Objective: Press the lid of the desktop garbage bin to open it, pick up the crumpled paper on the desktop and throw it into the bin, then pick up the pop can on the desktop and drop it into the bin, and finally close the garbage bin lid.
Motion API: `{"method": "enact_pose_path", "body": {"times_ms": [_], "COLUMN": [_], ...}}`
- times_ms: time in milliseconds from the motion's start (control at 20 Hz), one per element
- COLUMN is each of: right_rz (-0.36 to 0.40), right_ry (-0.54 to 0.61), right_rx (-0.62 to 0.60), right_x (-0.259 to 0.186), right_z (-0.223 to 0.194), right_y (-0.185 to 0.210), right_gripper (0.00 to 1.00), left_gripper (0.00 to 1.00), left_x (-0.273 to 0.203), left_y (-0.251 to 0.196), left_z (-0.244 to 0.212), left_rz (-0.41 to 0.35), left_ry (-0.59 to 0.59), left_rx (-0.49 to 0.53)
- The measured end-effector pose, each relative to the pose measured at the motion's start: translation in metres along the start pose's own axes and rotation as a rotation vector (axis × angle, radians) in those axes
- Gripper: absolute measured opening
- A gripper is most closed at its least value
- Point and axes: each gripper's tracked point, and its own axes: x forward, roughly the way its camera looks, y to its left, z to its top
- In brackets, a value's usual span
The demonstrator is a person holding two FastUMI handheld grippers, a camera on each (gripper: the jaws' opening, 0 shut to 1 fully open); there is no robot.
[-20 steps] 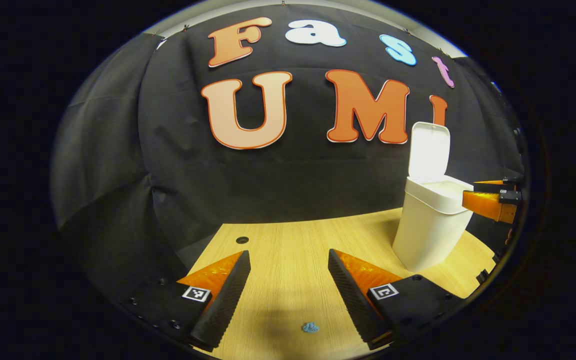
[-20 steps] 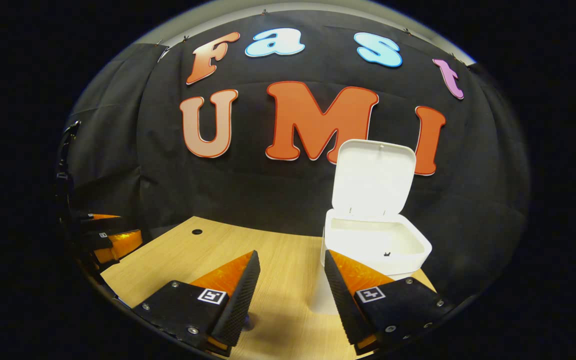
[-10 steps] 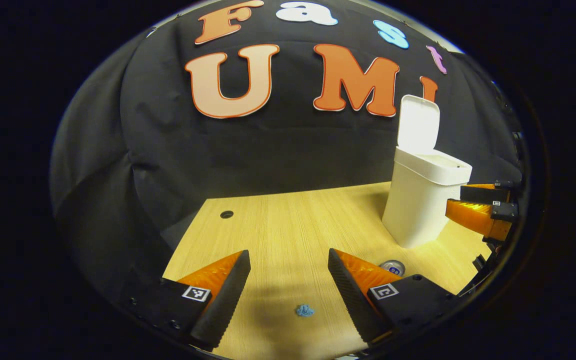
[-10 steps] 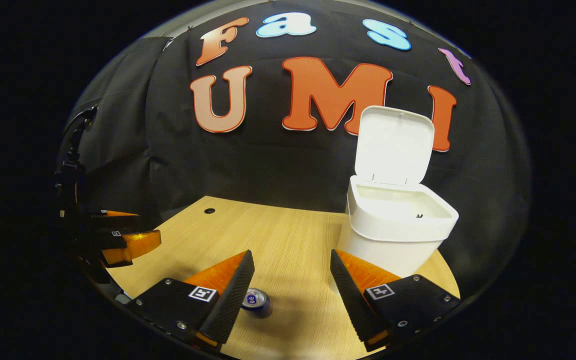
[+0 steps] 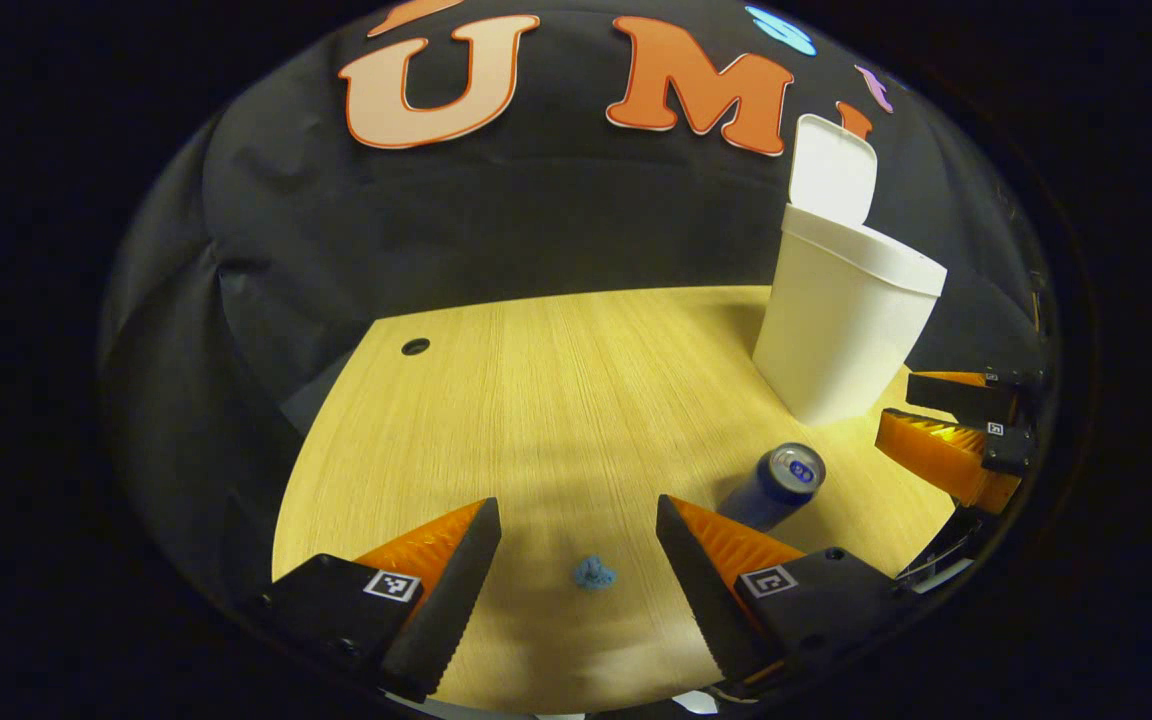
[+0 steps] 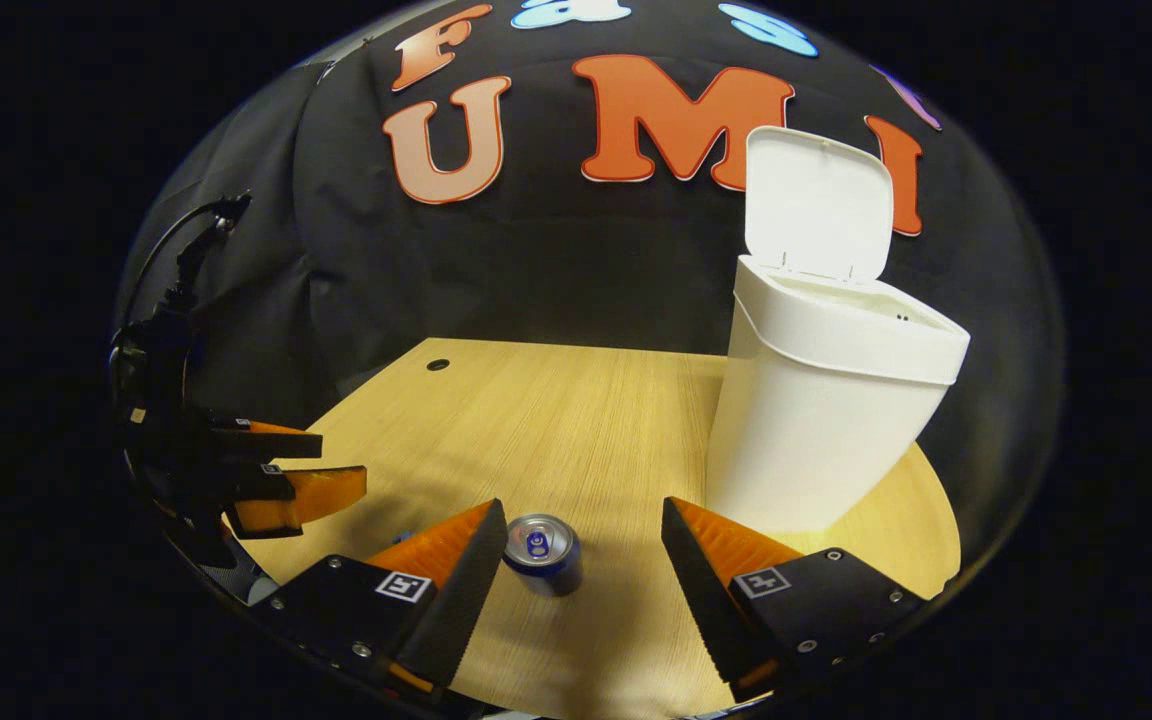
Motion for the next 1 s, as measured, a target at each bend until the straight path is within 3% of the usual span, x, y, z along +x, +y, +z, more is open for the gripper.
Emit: {"method": "enact_pose_path", "body": {"times_ms": [600, 850, 1000], "right_rz": [0.031, 0.041, 0.043], "right_ry": [0.117, 0.159, 0.172], "right_rx": [-0.010, 0.009, 0.013], "right_x": [0.022, 0.033, 0.038], "right_z": [-0.058, -0.078, -0.085], "right_y": [0.020, 0.025, 0.026], "right_gripper": [0.95, 0.95, 0.95], "left_gripper": [0.99, 0.94, 0.80], "left_x": [0.055, 0.069, 0.076], "left_y": [0.004, 0.010, 0.012], "left_z": [-0.095, -0.087, -0.059], "left_rz": [-0.004, 0.031, 0.038], "left_ry": [0.288, 0.337, 0.327], "left_rx": [-0.106, -0.063, -0.038]}}
